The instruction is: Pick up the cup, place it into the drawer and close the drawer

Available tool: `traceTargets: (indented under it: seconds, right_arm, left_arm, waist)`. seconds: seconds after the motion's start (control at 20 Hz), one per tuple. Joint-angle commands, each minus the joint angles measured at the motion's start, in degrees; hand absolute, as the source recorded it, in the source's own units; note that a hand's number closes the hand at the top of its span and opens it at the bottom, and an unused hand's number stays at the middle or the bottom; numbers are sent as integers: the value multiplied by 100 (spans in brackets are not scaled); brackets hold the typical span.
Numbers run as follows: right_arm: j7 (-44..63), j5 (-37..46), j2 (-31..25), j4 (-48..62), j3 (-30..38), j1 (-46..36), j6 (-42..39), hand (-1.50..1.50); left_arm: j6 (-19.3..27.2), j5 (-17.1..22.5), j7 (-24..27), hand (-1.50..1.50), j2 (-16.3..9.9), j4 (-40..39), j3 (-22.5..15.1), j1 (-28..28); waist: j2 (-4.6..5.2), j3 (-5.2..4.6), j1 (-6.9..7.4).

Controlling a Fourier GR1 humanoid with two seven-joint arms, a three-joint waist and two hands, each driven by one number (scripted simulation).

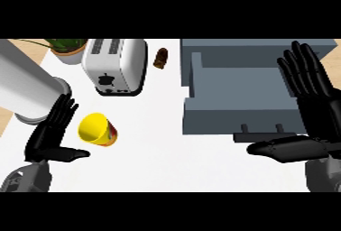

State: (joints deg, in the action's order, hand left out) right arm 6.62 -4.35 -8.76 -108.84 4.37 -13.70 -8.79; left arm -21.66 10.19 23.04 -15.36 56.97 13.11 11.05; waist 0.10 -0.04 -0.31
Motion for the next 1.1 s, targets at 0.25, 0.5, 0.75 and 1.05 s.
traceTargets:
  seconds: [0.25, 0.5, 0.75, 1.05]
  right_arm:
    - [-271, -147, -97, 209, 234, 3, -160, -150]
    - [-10, -241, -149, -96, 236, 139, -224, -150]
    - [80, -216, -212, 176, 251, -199, -208, -150]
    - [-19, -128, -67, 255, 164, -232, -106, -150]
  left_arm:
    - [52, -849, 2007, -150, -224, -2915, 86, 1016]
    - [46, -1037, 2796, -150, -334, -4015, 157, 1384]
    - [193, -1154, 3275, -150, -235, -4491, 159, 1537]
    - [125, -1196, 3600, -150, -299, -4626, 174, 1518]
  waist:
    - [17, -5, -55]
    - [19, -8, -70]
    - [50, -19, -122]
    - [80, -27, -147]
